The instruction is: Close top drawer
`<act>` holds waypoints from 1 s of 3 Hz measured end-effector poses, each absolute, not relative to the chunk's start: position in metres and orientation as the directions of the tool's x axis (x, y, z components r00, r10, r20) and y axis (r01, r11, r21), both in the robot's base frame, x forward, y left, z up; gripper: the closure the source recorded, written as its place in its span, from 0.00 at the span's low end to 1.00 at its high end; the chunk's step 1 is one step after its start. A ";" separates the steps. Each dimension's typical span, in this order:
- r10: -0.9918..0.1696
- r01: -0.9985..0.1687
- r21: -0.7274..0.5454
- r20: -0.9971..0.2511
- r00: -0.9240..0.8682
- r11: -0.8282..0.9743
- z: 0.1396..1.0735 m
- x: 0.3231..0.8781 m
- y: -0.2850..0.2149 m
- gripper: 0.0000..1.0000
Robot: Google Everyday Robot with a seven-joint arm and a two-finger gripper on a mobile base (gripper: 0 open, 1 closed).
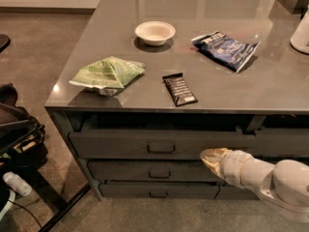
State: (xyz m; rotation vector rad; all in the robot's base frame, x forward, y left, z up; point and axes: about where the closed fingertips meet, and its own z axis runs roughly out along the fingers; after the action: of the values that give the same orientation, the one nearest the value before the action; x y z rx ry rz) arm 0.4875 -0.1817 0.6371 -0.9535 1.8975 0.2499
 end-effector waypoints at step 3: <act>-0.579 -0.653 -0.364 -0.803 -0.140 0.664 0.651 0.537 -0.150 1.00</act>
Offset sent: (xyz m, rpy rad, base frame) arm 0.0919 0.0574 0.0232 -0.1582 -0.2234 -0.0384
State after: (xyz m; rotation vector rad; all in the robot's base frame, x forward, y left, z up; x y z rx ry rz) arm 0.5367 -0.1505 0.6511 -0.9822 1.8134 0.0872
